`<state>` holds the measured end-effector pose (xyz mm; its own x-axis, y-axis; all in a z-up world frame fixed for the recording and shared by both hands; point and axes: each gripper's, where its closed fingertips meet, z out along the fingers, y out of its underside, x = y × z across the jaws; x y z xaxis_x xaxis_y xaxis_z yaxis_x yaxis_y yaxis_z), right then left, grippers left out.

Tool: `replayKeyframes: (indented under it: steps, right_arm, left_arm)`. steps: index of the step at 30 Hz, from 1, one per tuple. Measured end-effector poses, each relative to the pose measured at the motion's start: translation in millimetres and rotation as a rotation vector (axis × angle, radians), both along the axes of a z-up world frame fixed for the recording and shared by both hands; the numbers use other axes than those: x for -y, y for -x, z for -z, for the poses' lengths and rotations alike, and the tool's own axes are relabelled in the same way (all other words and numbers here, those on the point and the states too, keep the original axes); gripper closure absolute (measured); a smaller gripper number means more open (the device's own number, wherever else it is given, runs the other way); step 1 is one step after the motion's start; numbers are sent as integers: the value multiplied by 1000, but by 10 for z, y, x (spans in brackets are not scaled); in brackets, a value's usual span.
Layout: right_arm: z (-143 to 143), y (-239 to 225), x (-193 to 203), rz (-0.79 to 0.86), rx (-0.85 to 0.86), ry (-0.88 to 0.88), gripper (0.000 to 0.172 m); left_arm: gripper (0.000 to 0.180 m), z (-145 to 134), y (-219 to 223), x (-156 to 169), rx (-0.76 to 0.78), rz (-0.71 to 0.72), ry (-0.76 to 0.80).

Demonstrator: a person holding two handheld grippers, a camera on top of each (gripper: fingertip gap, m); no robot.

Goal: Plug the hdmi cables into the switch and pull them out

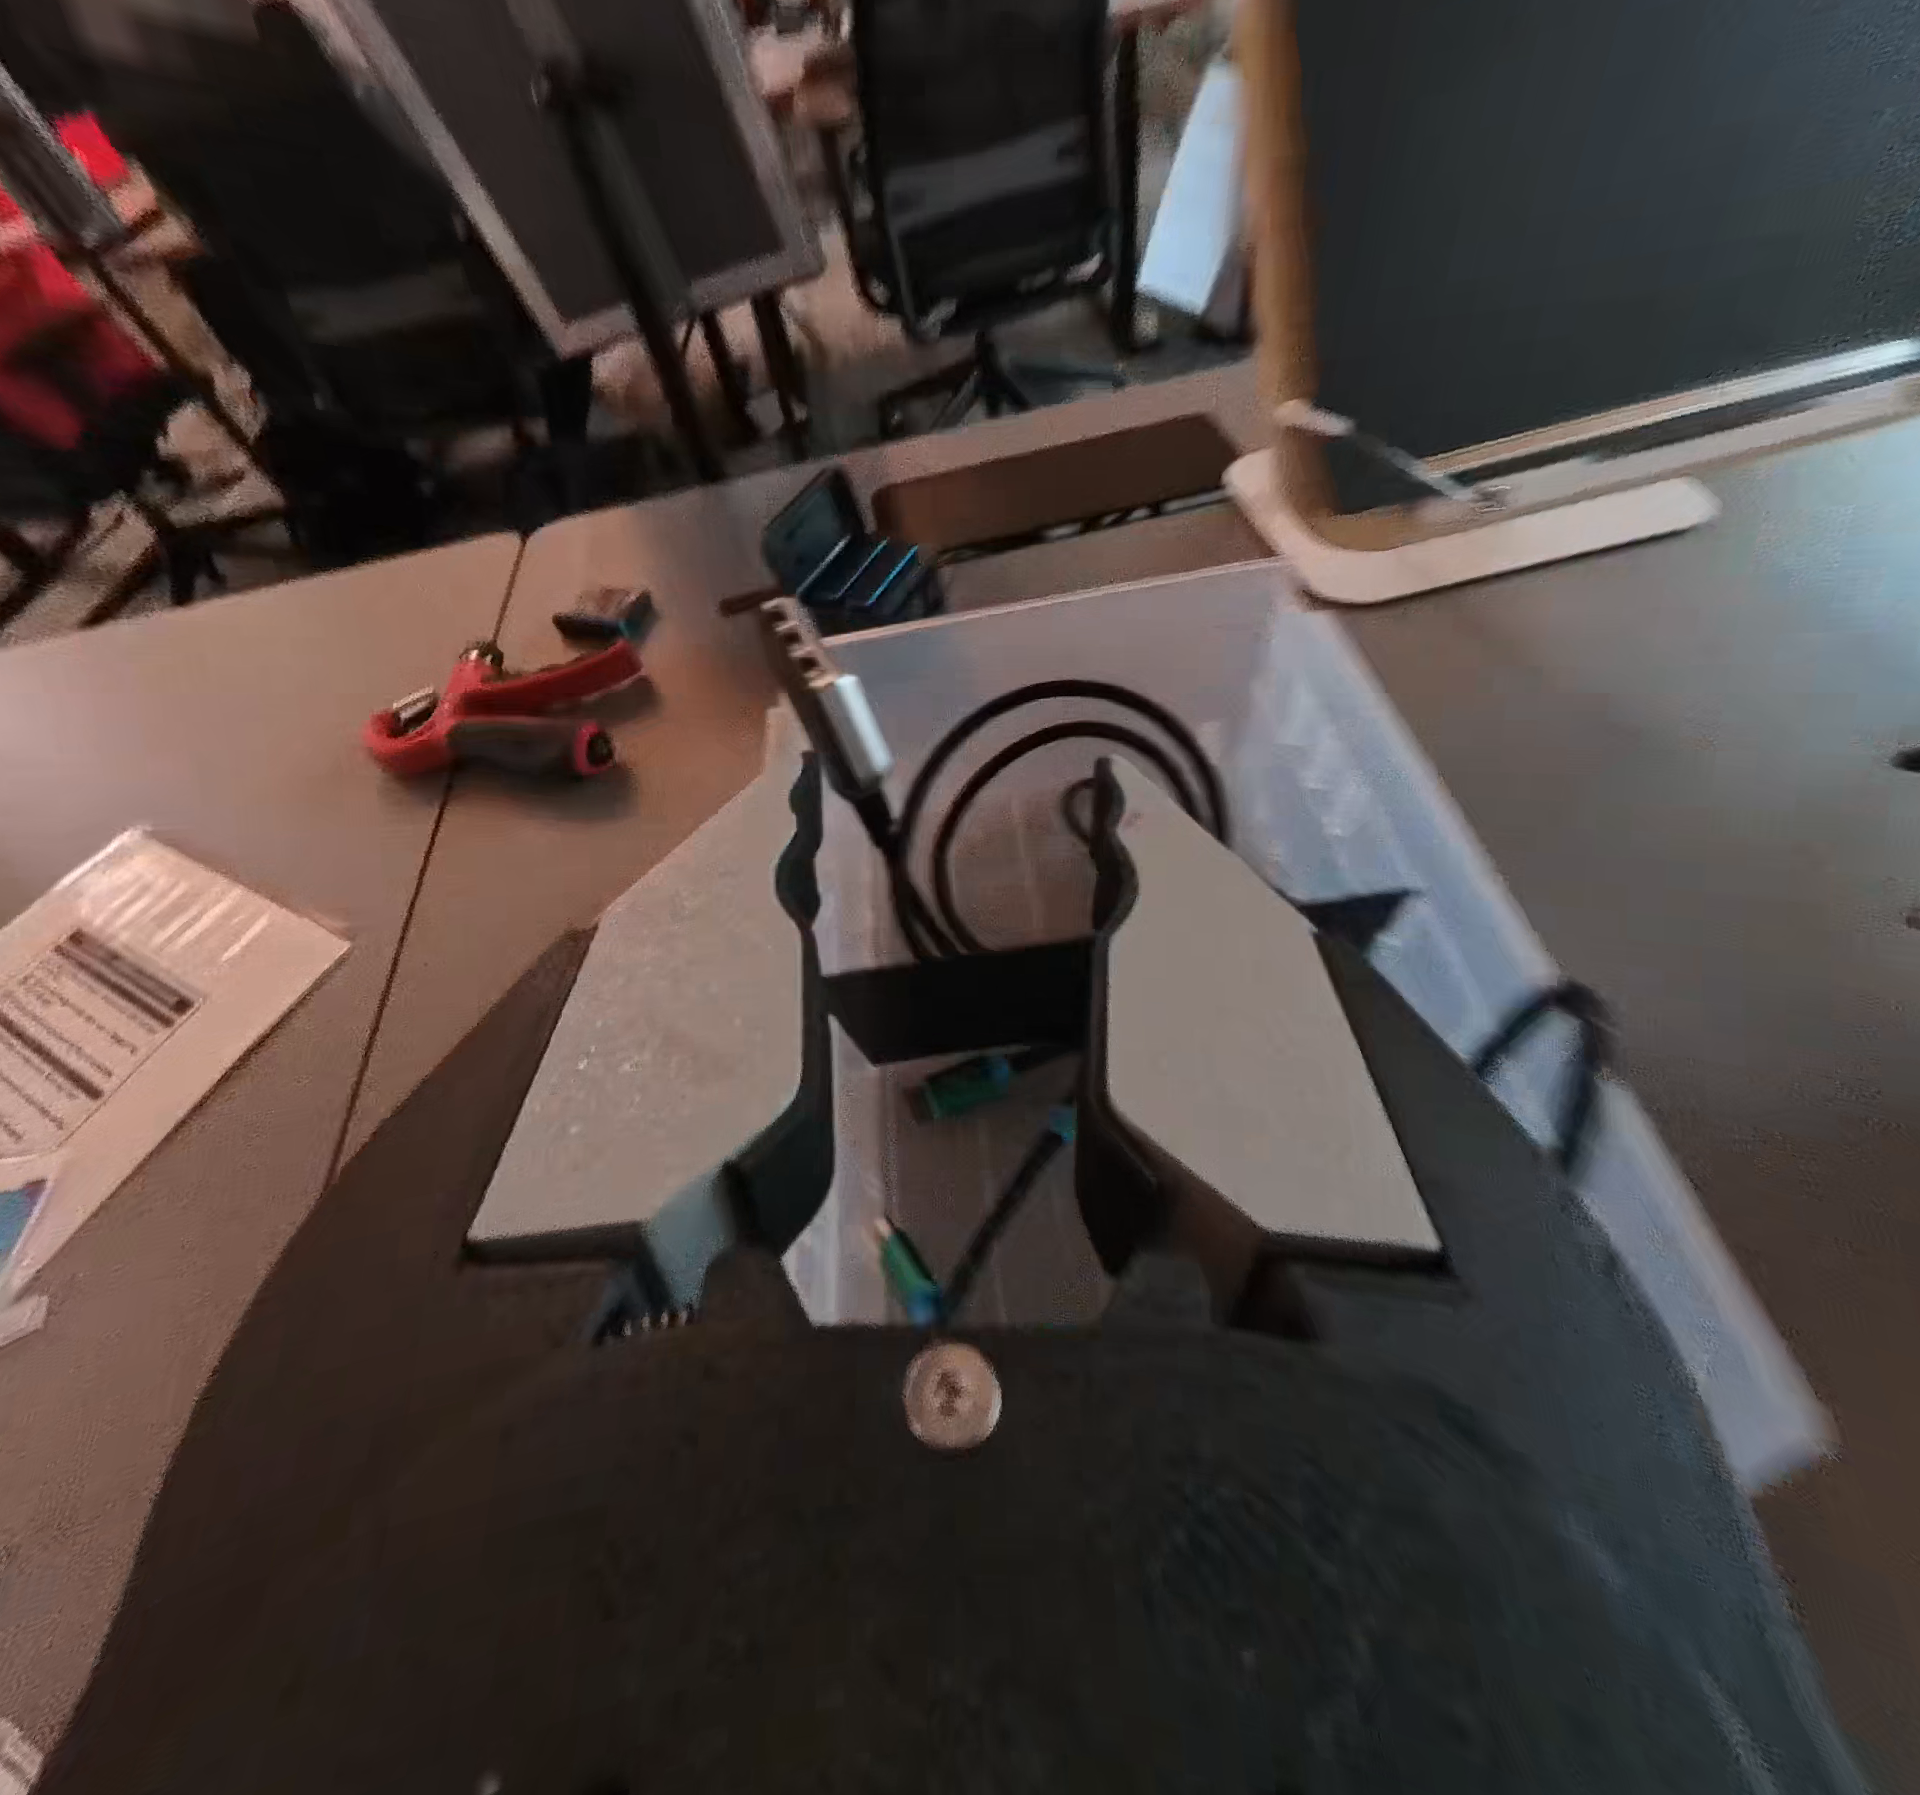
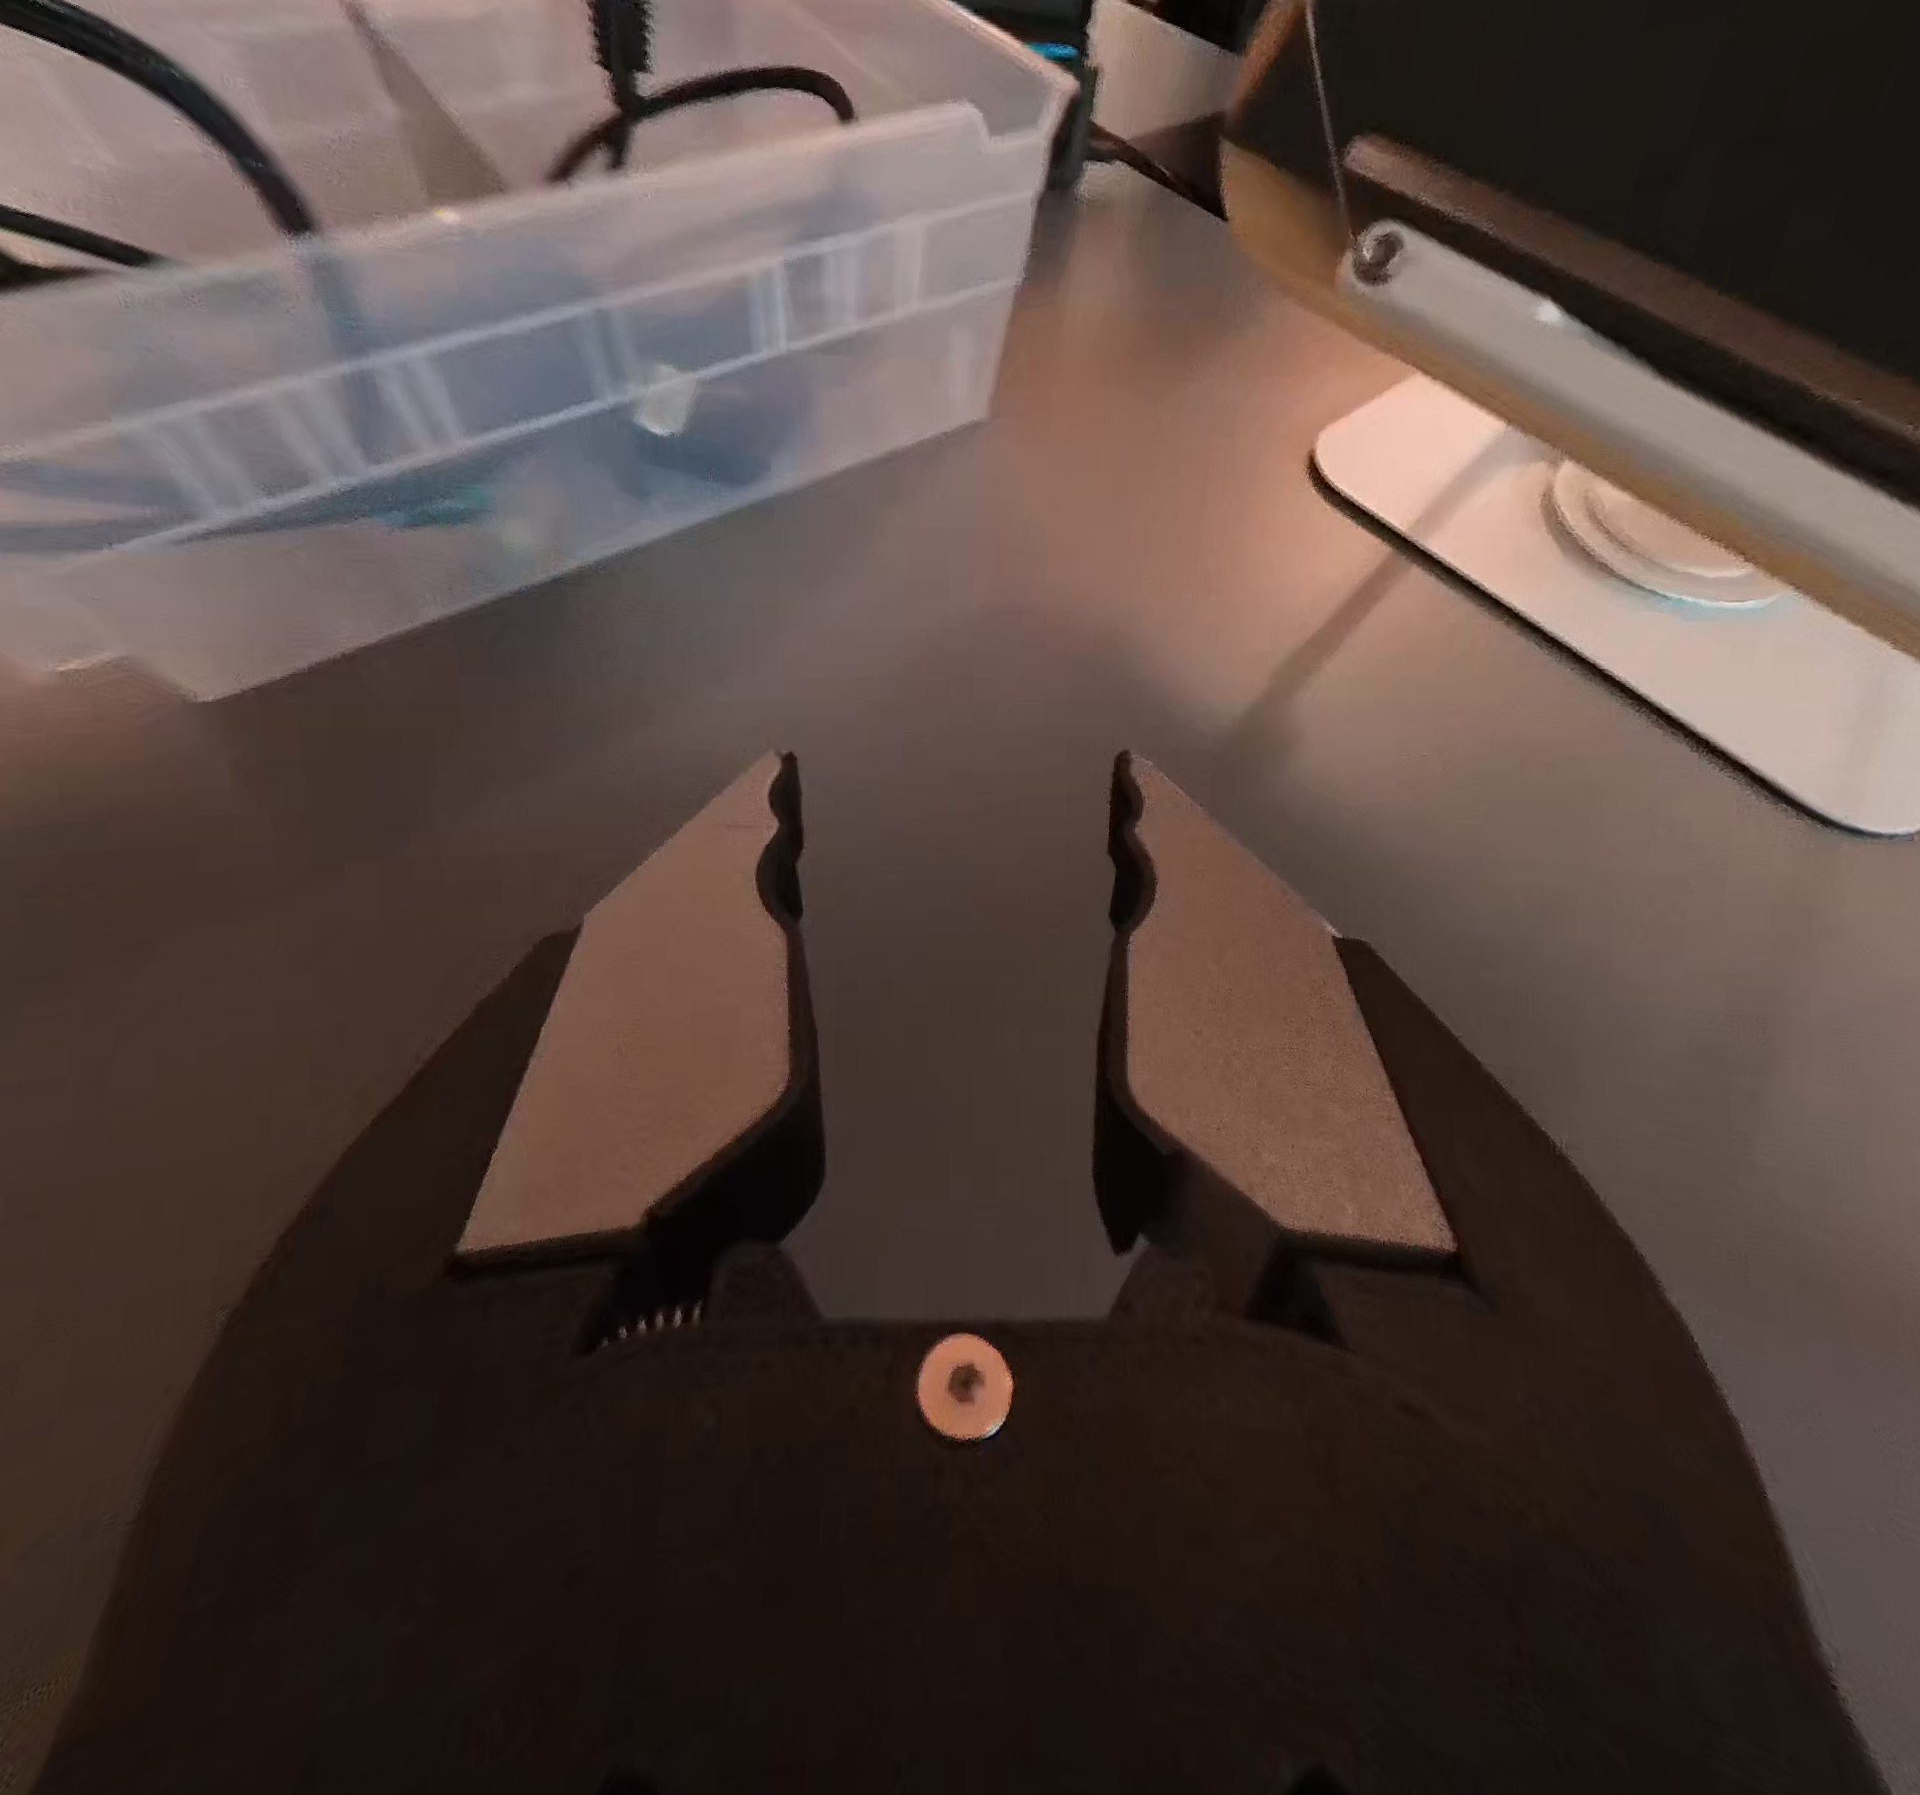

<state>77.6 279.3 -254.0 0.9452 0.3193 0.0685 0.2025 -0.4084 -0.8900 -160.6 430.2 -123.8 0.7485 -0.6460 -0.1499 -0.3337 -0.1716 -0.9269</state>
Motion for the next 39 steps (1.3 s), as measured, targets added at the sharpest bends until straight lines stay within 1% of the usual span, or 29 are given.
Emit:
replayKeyframes:
  steps: [3,6,8,9,11,13,15,17,19,20,21,23,25,26,28,30,33,35,37,39]
  right_arm:
    - [198,-20,-55,-12,-33,57,113]
    - [252,-117,6,1,-21,62,113]
    - [204,-142,31,8,-61,41,115]
    - [196,-149,42,13,-80,42,116]
    - [197,-157,54,19,-100,49,117]
    - [194,-175,57,28,-86,43,119]
    - [187,-185,56,36,-69,33,120]
    - [176,-193,51,43,-61,23,121]
    - [167,-208,50,50,-58,16,122]
    - [153,-231,46,61,-56,5,123]
    - [132,-261,45,73,-54,-10,123]
    - [98,-334,47,100,-56,-33,123]
    - [44,-437,52,136,-59,-63,123]
    - [7,-492,58,150,-62,-78,122]
    - [-84,-635,76,191,-69,-114,121]
    - [-167,-803,103,244,-79,-147,120]
    - [-228,-1004,160,310,-83,-182,120]
    - [-237,-1079,188,331,-80,-191,121]
    - [-250,-1159,201,361,-68,-196,120]
    - [-288,-1195,203,373,-80,-209,120]
  left_arm:
    - [130,222,-99,-521,-61,-46,70]
    - [131,557,-178,-887,-176,-86,148]
    - [142,756,-208,-1034,-242,-94,185]
    - [151,807,-226,-1067,-259,-87,195]
    - [154,749,-250,-1075,-275,-80,170]
    - [158,484,-302,-997,-261,-61,70]
    - [159,84,-356,-851,-250,-45,-78]
    - [159,-387,-419,-652,-236,-37,-247]
    - [161,-886,-518,-381,-226,-20,-449]
    - [162,-1111,-609,-196,-225,13,-559]
    - [162,-1288,-721,15,-228,58,-659]
    - [163,-1474,-958,444,-273,133,-830]
    - [162,-1465,-1232,896,-351,220,-993]
    - [163,-1404,-1366,1107,-391,258,-1059]
    - [162,-1198,-1633,1474,-470,334,-1158]
    - [162,-955,-1896,1722,-527,401,-1210]
    - [162,-711,-2242,1879,-553,476,-1219]
    - [162,-692,-2429,1906,-528,501,-1212]
    - [163,-816,-2579,1902,-474,490,-1234]
    - [162,-1024,-2703,1920,-384,466,-1274]
